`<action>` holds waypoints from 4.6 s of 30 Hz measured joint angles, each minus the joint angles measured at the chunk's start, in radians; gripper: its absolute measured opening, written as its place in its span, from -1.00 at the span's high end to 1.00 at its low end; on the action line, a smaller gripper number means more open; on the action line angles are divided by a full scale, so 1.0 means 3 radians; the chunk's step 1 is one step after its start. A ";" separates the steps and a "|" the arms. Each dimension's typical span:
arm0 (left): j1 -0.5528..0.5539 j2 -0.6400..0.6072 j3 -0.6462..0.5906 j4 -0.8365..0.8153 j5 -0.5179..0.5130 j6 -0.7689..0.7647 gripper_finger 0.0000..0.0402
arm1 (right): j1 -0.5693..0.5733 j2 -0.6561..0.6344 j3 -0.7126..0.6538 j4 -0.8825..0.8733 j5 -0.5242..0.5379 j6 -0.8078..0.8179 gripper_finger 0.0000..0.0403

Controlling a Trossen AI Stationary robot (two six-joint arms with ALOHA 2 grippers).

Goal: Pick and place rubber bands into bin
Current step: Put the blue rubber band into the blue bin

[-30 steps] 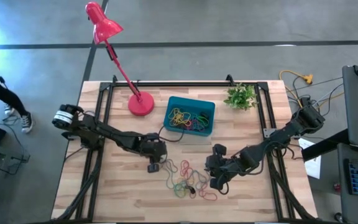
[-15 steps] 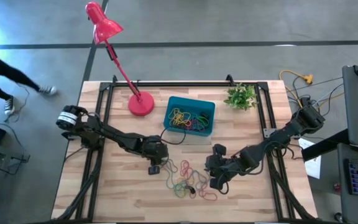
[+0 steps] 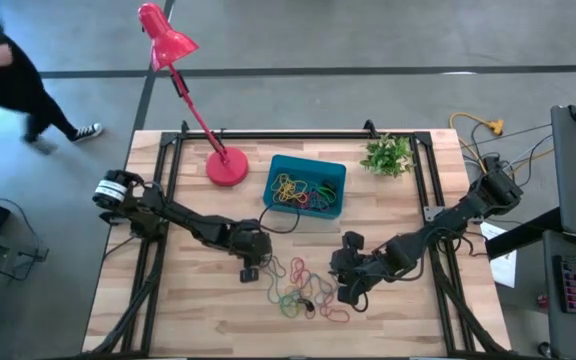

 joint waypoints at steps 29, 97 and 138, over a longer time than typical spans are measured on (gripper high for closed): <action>0.0024 -0.1039 0.0212 -0.0025 -0.0404 0.0106 1.00 | -0.0012 0.0000 -0.0013 0.0036 0.0089 0.0010 0.50; 0.1935 -0.0713 0.0855 -0.0071 0.1565 0.1127 0.26 | -0.0173 -0.0001 -0.0033 0.0434 0.0127 0.0612 0.50; 0.0566 -0.1709 -0.0005 -0.0267 0.1017 0.0080 0.26 | -0.0135 0.0279 -0.0666 0.1091 -0.0936 0.0032 0.50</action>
